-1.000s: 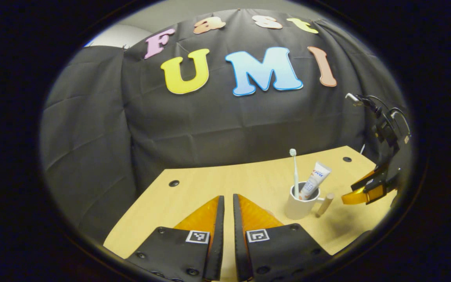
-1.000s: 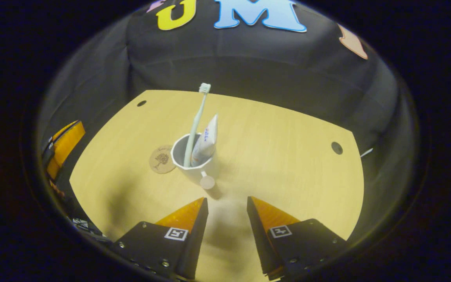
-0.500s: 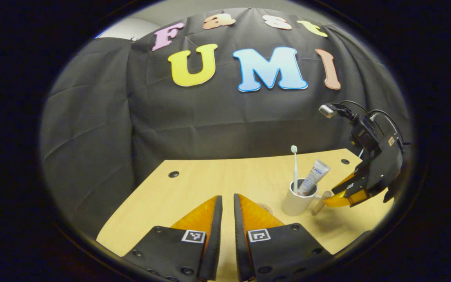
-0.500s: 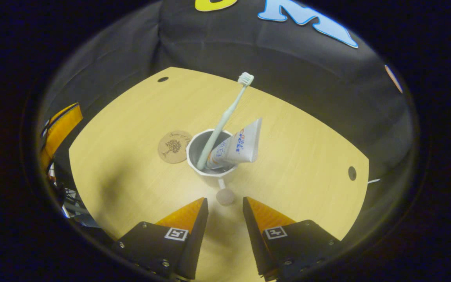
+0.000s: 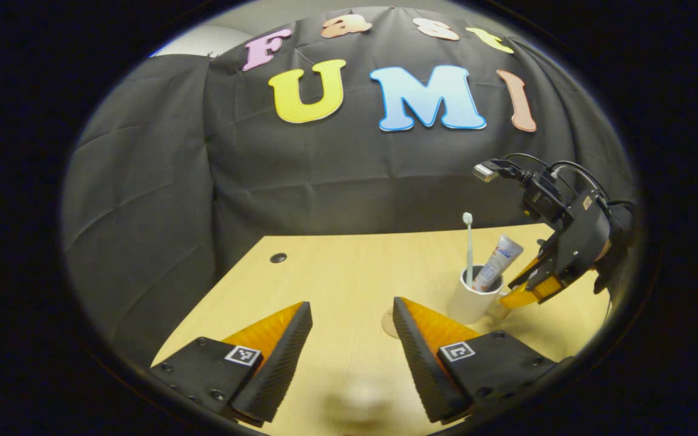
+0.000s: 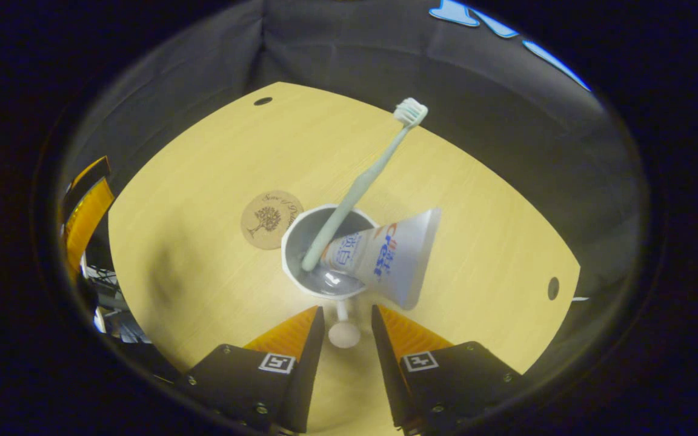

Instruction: Put the toothbrush and toothpaste on the desktop into the cup, then pick up the cup and place it on the coaster on the desktop.

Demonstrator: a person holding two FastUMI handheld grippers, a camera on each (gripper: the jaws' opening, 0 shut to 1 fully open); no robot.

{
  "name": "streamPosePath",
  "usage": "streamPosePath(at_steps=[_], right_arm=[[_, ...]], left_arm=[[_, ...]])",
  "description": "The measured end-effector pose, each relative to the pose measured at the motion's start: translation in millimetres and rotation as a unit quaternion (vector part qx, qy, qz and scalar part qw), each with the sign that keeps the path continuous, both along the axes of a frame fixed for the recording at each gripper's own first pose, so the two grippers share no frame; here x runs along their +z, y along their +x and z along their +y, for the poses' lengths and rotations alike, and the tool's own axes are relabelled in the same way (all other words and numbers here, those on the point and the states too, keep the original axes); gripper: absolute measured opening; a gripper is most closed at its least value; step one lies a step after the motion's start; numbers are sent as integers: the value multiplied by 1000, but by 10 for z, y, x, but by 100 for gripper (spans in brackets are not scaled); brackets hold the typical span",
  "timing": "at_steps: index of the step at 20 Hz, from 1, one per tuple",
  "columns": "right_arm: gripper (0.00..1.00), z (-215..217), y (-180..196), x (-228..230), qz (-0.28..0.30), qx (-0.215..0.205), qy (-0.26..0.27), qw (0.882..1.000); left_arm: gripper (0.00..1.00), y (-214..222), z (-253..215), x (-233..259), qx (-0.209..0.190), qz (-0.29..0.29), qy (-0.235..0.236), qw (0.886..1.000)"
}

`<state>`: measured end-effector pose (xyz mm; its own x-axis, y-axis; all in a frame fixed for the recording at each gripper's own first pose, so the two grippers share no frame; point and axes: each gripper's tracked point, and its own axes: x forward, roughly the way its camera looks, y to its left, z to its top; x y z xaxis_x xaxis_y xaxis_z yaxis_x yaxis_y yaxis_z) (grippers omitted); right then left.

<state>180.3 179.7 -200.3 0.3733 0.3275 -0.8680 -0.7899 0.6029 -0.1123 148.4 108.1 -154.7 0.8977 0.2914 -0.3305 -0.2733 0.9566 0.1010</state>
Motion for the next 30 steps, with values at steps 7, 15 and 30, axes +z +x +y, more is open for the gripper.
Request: streamPosePath(at_steps=[7, 15, 30], right_arm=[[33, 76, 31, -187, 30, 13, -18, 999], [16, 93, 31, -197, 31, 13, -16, 999], [16, 307, -90, -13, 28, 8, 10, 1000]], left_arm=[[94, -78, 143, -91, 27, 11, -6, 1000], [91, -34, 172, -138, 27, 17, -5, 999], [94, -238, 214, -159, 42, 19, -15, 999]])
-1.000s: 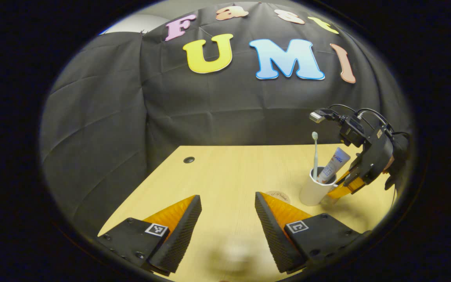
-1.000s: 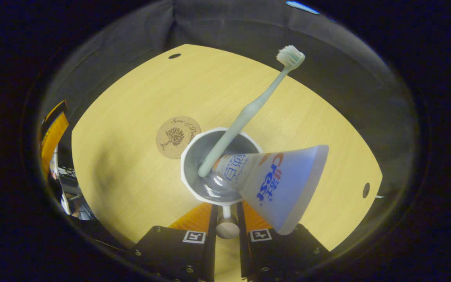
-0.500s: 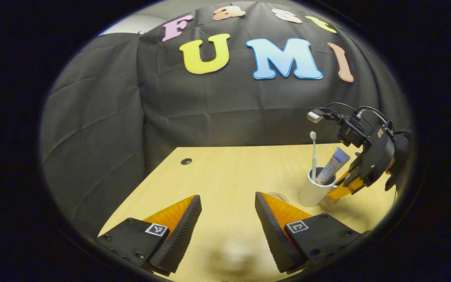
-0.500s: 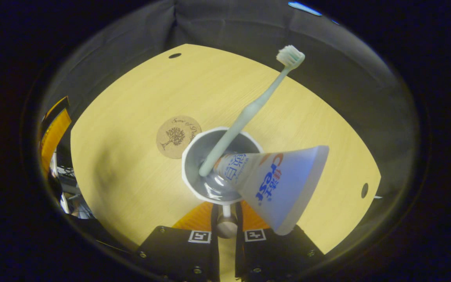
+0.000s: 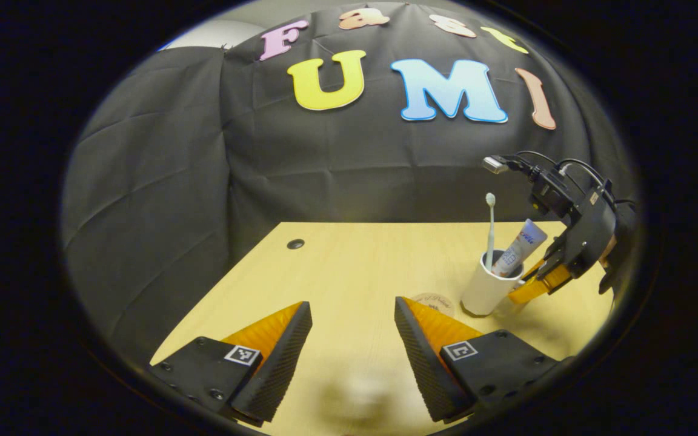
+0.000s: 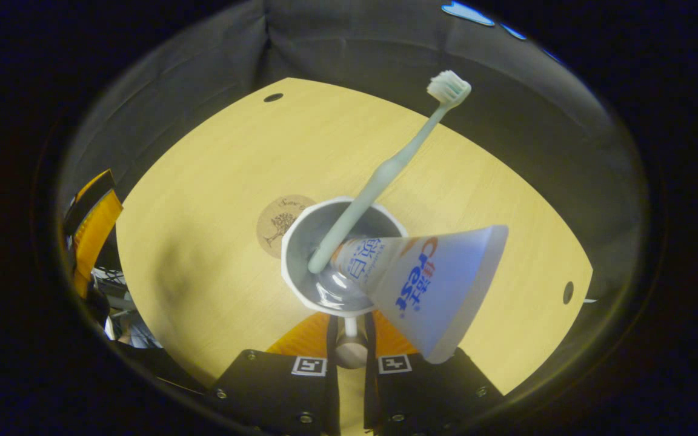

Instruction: Put the toothbrush and toothpaste on the desktop into the cup, then pick up the cup and place it on the coaster on the desktop.

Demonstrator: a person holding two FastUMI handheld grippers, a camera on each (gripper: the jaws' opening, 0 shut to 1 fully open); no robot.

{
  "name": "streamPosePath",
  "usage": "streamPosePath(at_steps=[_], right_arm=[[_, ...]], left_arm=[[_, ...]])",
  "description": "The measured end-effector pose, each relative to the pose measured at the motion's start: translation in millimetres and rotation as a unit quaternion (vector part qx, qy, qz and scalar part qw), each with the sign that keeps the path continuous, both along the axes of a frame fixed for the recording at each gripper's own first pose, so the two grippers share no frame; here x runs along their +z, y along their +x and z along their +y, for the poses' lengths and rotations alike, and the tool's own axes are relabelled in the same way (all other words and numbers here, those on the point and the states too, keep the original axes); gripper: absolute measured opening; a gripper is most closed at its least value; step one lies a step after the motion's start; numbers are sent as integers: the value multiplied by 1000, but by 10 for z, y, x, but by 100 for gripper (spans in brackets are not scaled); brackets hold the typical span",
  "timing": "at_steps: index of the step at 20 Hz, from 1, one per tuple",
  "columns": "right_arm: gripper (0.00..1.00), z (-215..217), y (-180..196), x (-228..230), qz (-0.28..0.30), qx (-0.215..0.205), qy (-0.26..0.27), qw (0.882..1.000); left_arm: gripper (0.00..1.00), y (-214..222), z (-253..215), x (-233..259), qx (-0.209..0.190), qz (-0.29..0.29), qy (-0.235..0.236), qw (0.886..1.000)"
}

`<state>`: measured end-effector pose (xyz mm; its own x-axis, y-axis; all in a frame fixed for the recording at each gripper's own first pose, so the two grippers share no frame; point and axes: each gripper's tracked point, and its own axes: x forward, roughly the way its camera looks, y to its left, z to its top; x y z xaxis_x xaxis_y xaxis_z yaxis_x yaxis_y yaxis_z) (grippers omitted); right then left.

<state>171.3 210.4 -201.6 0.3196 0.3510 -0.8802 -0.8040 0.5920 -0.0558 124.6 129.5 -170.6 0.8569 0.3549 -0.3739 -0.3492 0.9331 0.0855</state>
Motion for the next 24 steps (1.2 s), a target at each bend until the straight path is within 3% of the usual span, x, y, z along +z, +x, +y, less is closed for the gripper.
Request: streamPosePath(at_steps=[12, 24], right_arm=[[16, 692, -184, 126, 5, 23, 23, 999], [16, 1280, -59, 178, 8, 24, -9, 1000]], left_arm=[[94, -384, 381, 30, 34, 9, 4, 999], [94, -567, 686, -24, 58, 20, 1, 998]])
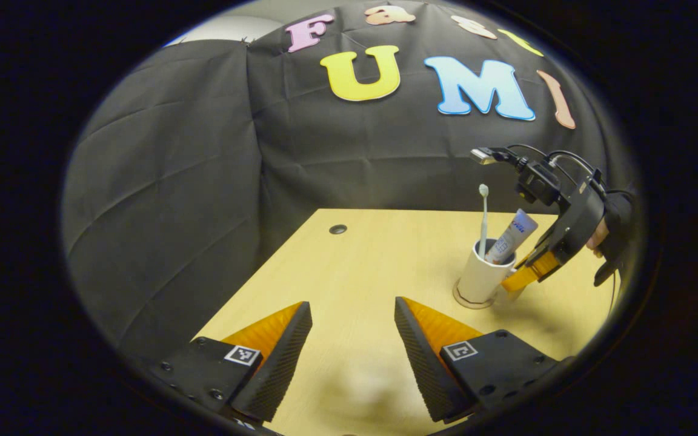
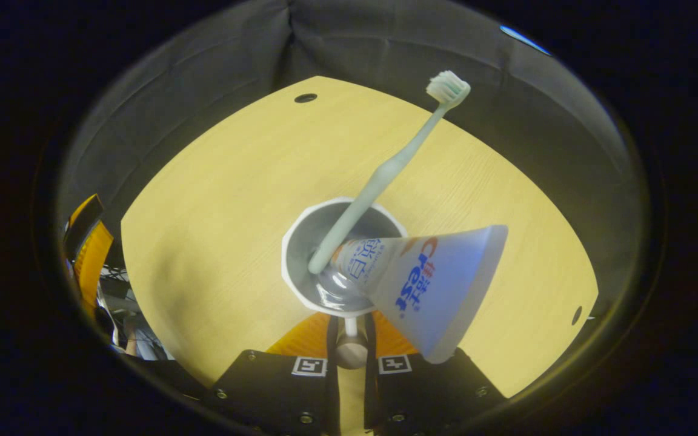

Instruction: Put the toothbrush and toothpaste on the desktop into the cup, then pick up the cup and place it on the coaster on the desktop.

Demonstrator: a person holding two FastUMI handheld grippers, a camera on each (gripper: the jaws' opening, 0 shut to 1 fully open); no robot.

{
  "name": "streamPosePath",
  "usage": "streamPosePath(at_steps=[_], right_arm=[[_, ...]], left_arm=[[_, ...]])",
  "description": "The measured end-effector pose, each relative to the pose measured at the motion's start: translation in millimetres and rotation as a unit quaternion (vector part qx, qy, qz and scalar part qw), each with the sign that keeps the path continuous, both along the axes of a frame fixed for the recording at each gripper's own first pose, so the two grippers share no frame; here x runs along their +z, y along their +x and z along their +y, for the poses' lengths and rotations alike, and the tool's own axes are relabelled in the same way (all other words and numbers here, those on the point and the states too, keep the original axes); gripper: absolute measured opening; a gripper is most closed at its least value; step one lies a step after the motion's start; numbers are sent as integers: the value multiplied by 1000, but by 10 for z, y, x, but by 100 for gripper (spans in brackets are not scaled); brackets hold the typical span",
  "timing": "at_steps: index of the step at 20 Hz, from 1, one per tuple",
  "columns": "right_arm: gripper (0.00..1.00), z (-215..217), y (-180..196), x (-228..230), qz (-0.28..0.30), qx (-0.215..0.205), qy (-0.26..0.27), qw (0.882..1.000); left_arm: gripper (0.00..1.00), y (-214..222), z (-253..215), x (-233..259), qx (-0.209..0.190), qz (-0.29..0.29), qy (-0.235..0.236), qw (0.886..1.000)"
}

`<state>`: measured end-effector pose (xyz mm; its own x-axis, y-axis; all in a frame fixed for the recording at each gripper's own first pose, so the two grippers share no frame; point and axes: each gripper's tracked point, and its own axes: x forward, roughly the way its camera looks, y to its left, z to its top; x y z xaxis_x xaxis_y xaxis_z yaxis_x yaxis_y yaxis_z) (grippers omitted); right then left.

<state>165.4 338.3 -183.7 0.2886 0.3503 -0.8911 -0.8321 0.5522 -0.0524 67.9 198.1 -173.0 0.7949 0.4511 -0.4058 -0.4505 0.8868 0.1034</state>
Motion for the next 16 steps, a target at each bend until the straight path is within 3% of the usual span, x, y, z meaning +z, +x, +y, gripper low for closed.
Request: streamPosePath(at_steps=[4, 5, 7, 10, 11, 16], right_arm=[[16, -9, -4, -90, -1, -5, -2, 1000], [20, -42, 45, -70, 4, -9, 3, 1000], [25, -293, 126, 230, 1, -14, 7, 1000], [30, -505, -128, 604, -12, -14, 18, 1000], [25, -564, -224, 799, -16, -16, 22, 999], [25, -1293, -762, 1857, -35, -32, 50, 998]], left_arm=[[94, 17, -12, -23, -1, -1, -7, 1000], [94, 18, -16, -23, -3, -1, -8, 1000], [94, 7, -37, 6, -8, -4, -7, 1000], [94, 10, -84, 59, -17, -8, -4, 1000], [94, 9, -107, 91, -21, -10, -3, 1000], [94, 156, -300, 299, -50, -25, 6, 998]])
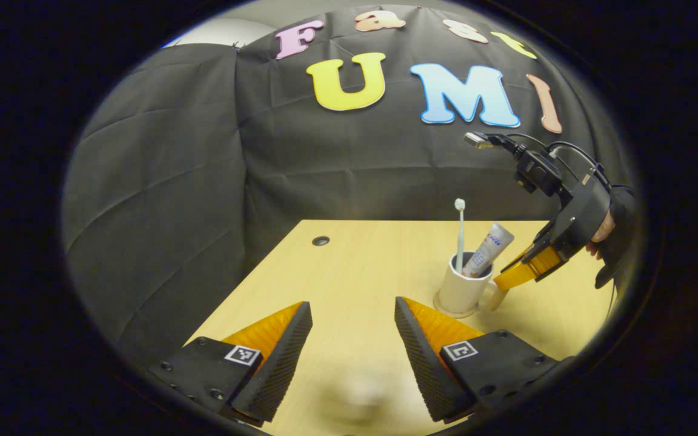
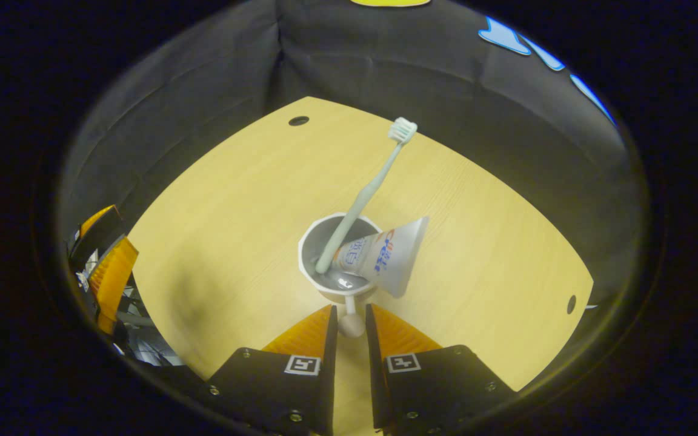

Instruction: Put the toothbrush and toothpaste on the desktop into the cup, then pick up the cup and place it on the coaster on the desktop.

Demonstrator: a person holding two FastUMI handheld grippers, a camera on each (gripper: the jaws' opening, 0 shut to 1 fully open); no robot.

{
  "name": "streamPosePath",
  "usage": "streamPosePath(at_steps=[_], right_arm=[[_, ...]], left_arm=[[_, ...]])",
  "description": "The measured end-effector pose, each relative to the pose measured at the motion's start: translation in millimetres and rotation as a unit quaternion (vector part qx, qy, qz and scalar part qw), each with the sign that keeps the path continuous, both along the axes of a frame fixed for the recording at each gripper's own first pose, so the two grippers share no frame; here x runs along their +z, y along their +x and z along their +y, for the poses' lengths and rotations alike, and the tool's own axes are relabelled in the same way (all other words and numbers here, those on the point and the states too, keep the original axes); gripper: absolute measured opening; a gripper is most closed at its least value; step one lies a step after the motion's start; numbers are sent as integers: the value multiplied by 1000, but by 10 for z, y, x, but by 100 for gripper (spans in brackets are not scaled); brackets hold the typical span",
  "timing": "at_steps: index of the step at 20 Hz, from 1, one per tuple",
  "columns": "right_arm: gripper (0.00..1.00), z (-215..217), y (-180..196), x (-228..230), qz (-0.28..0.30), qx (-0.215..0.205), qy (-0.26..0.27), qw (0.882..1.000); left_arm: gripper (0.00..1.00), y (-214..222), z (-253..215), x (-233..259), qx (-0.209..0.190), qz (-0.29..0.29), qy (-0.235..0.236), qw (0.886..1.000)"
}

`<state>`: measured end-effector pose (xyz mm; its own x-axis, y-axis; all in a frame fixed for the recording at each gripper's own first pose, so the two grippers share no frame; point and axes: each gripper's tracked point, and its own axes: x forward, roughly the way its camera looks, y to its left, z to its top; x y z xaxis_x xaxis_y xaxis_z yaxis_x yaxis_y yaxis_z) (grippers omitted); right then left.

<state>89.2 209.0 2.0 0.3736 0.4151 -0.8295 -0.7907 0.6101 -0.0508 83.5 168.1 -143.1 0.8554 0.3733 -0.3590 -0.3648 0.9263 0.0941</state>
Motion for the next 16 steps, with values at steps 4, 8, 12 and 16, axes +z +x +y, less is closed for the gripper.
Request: streamPosePath(at_steps=[4, 8, 12, 16], right_arm=[[24, -891, -508, 611, -19, -21, 17, 999], [23, -1794, -955, 966, -35, -51, 42, 997], [24, -2686, -1572, 1491, -72, -83, 80, 991], [24, -3437, -2275, 2489, -125, -113, 126, 978]], left_arm=[[94, 105, -206, 177, -31, -19, 9, 999], [94, 174, -443, 402, -64, -42, 13, 997], [94, 217, -600, 660, -89, -64, 20, 994], [94, 273, -764, 1025, -113, -97, 37, 988]])
